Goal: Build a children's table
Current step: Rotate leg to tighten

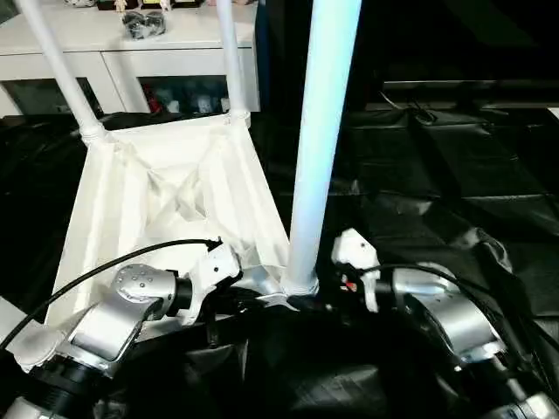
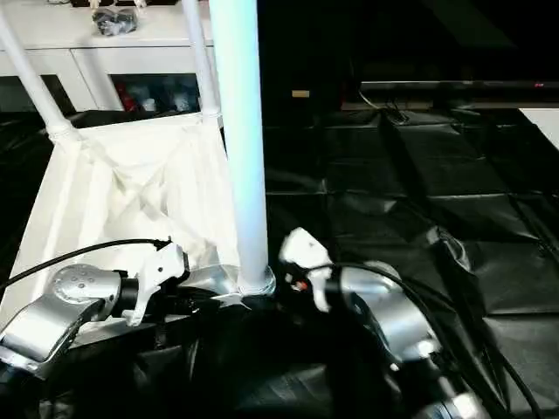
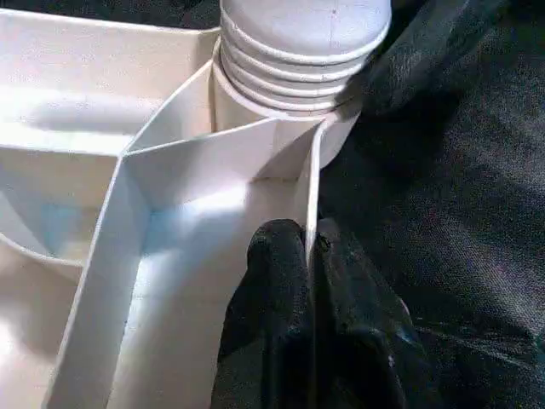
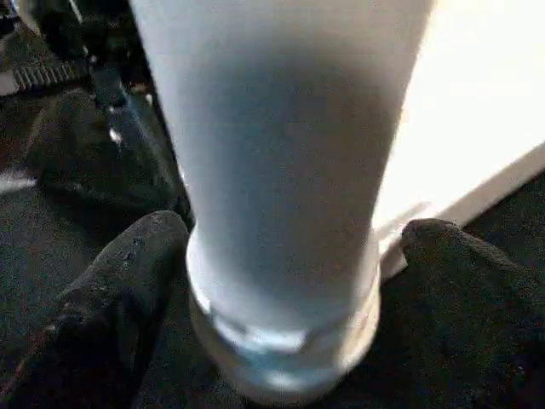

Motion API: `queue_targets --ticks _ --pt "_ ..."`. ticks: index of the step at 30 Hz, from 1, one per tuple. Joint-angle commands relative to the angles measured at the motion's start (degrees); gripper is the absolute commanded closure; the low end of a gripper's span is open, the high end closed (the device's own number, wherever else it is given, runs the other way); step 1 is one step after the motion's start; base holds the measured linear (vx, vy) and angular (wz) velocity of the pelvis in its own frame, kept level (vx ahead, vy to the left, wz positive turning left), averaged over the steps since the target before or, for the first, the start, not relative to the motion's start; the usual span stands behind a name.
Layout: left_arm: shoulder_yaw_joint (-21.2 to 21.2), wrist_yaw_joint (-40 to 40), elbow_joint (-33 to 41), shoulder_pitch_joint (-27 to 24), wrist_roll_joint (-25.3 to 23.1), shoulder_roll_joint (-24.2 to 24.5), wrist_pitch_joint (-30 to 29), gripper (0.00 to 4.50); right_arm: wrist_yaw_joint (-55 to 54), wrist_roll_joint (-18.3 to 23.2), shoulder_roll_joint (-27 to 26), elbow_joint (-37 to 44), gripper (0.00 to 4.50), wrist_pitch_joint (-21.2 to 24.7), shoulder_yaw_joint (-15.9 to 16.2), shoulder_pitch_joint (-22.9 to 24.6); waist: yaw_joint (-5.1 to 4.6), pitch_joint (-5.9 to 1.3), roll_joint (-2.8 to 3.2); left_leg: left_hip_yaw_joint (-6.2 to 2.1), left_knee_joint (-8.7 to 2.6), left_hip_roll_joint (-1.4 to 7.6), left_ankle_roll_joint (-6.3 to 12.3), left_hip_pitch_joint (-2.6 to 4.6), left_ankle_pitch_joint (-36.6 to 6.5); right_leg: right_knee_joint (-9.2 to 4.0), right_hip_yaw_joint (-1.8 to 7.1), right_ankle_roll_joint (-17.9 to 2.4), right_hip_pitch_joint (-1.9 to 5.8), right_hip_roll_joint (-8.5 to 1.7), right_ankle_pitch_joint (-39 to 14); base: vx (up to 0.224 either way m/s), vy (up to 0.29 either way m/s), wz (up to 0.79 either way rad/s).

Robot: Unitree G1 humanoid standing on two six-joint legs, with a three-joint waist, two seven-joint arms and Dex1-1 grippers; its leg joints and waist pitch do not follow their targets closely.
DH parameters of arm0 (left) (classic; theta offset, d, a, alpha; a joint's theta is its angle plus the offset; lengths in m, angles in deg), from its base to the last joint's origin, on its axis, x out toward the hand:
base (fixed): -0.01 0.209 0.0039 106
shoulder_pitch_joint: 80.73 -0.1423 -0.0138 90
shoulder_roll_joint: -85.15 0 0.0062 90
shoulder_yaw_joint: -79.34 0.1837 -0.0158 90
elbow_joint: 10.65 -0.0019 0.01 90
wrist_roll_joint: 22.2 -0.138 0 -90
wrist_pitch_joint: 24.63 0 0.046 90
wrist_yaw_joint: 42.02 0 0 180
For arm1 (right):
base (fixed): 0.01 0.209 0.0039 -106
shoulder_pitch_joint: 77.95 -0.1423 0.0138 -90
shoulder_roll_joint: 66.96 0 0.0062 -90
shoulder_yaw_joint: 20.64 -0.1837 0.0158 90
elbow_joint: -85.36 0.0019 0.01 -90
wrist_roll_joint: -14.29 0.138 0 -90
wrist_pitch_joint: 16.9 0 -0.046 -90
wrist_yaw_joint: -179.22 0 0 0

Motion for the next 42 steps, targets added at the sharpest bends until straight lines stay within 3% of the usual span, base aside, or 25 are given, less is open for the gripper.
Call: queue_targets --ticks 1,3,15,22,24,27,29,30,31,32,33,35,36,38,42 --pt "1.6 1.4 -1.0 -0.6 0.8 -0.6 -0.7 4.5 -0.1 -0.6 0.0 -0.8 0.29 -0.9 0.8 -0.9 0.3 -3.27 -0.34 -2.13 -3.91 5.0 4.78 1.19 -5.7 -3.19 2.72 -15.7 2.25 -5.37 0.3 0.0 0.0 0.0" --pt "1.7 1.4 -1.2 -0.4 0.9 -0.9 -0.7 4.5 -0.2 -0.7 -0.1 -1.8 0.36 -1.3 0.8 -1.4 0.37 -3.29 -0.57 -2.06 -3.85 4.99 5.09 1.17 -5.3 -3.16 2.73 -15.7 2.28 -5.37 1.1 0.0 0.0 0.0" --pt "1.6 1.8 -1.6 -0.4 1.2 -1.1 -1.1 4.5 0.3 -0.2 -1.2 -4.0 1.46 -1.9 1.0 -2.5 0.82 -3.35 -0.53 -2.04 -3.73 4.96 5.25 1.12 -5.1 -3.1 2.7 -15.5 2.31 -5.46 0.3 0.0 0.0 0.0" --pt "1.0 -4.8 -4.3 0.7 -1.1 -4.7 -1.6 4.5 -5.0 -1.9 -3.1 -6.1 1.75 -2.5 0.2 -1.6 0.69 -2.99 -0.68 -1.98 -3.98 4.91 4.02 1.26 -7.7 -3.68 2.82 -15.0 2.16 -5.46 -4.0 0.0 0.0 0.0" --pt "0.9 -9.2 -5.3 1.6 -2.3 -7.7 -2.4 4.5 -10.6 -2.9 -5.3 -8.0 1.76 -2.7 -1.1 -1.0 0.62 -2.75 -0.64 -1.99 -4.16 4.88 2.77 1.47 -10.6 -4.22 2.95 -14.3 2.04 -5.63 -9.3 0.0 0.0 0.0" --pt "1.3 -17.8 -7.6 3.4 -4.4 -14.5 -5.1 4.5 -23.7 -4.3 -11.0 -11.9 1.76 -0.5 -3.9 0.3 0.03 -2.01 -0.37 -2.37 -4.84 4.8 -0.64 1.99 -17.2 -5.21 3.03 -11.8 1.73 -5.69 -20.6 0.0 0.0 0.0" --pt "1.3 -19.8 -8.4 3.9 -5.0 -16.2 -5.6 4.5 -26.9 -4.7 -12.3 -12.8 1.76 0.3 -4.5 0.5 -0.6 -2.2 -0.58 -2.77 -5.12 4.67 -2.24 2.27 -19.9 -5.65 3.0 -9.8 1.68 -5.72 -24.3 0.0 0.0 0.0" --pt "1.1 -22.1 -9.4 4.5 -5.4 -18.2 -6.0 4.5 -29.7 -5.2 -13.7 -13.7 1.76 1.0 -4.7 0.6 -0.65 -2.28 -0.14 -2.89 -5.15 4.74 -2.45 2.27 -19.9 -5.53 3.09 -9.7 1.64 -5.75 -23.6 0.0 0.0 0.0" --pt "1.2 -24.6 -10.8 5.3 -6.0 -20.8 -6.0 4.5 -33.0 -6.1 -15.6 -15.1 1.76 1.6 -4.5 0.3 -0.87 -2.22 -0.37 -2.78 -5.19 4.61 -2.13 2.13 -20.1 -5.77 3.09 -9.5 1.61 -5.62 -23.1 0.0 0.0 0.0" --pt "1.5 -25.2 -11.3 5.6 -6.3 -21.8 -5.8 4.5 -33.8 -6.5 -16.5 -15.5 1.76 1.4 -4.0 0.2 -0.83 -2.32 0.08 -2.77 -5.13 4.56 -2.05 2.2 -20.0 -5.8 3.17 -9.4 1.53 -5.69 -22.8 0.0 0.0 0.0" --pt "1.9 -25.6 -11.7 6.0 -6.5 -22.6 -5.5 4.5 -34.2 -6.9 -17.0 -15.7 1.76 1.0 -3.4 0.1 -1.12 -2.01 -0.16 -2.68 -5.13 4.38 -1.87 2.23 -21.2 -6.37 3.15 -8.9 1.26 -5.58 -24.3 0.0 0.0 0.0" --pt "2.8 -25.0 -12.3 6.6 -7.0 -23.5 -4.7 4.5 -33.8 -7.4 -18.1 -15.8 1.76 -0.9 -2.6 -0.1 -1.14 -1.88 -0.05 -2.92 -5.13 4.24 -2.01 2.57 -24.1 -6.78 3.08 -7.2 1.06 -5.76 -29.6 0.0 0.0 0.0" --pt "3.3 -23.9 -12.3 6.8 -7.1 -23.3 -4.1 4.5 -33.1 -7.4 -18.0 -15.3 1.41 -1.4 -2.6 -0.2 -1.26 -1.88 0.19 -3.09 -5.1 4.22 -2.1 2.81 -25.5 -7.09 3.1 -6.2 0.86 -5.83 -32.0 0.0 0.0 0.0" --pt "4.2 -20.3 -11.4 6.4 -7.0 -22.1 -2.4 4.5 -30.9 -5.9 -17.5 -14.2 1.07 -1.3 -3.8 -0.4 -1.22 -2.08 0.26 -3.24 -5.31 4.32 -1.91 2.7 -25.4 -7.11 3.22 -5.6 0.87 -5.76 -31.5 0.0 0.0 0.0" --pt "4.4 -16.2 -9.8 5.5 -5.8 -19.6 -1.3 4.5 -25.3 -3.4 -14.8 -11.7 0.72 -0.2 -4.1 -0.8 -1.08 -2.35 0.31 -2.98 -5.48 4.47 -0.83 2.14 -22.6 -6.45 3.33 -7.5 1.27 -5.63 -24.5 0.0 0.0 0.0"
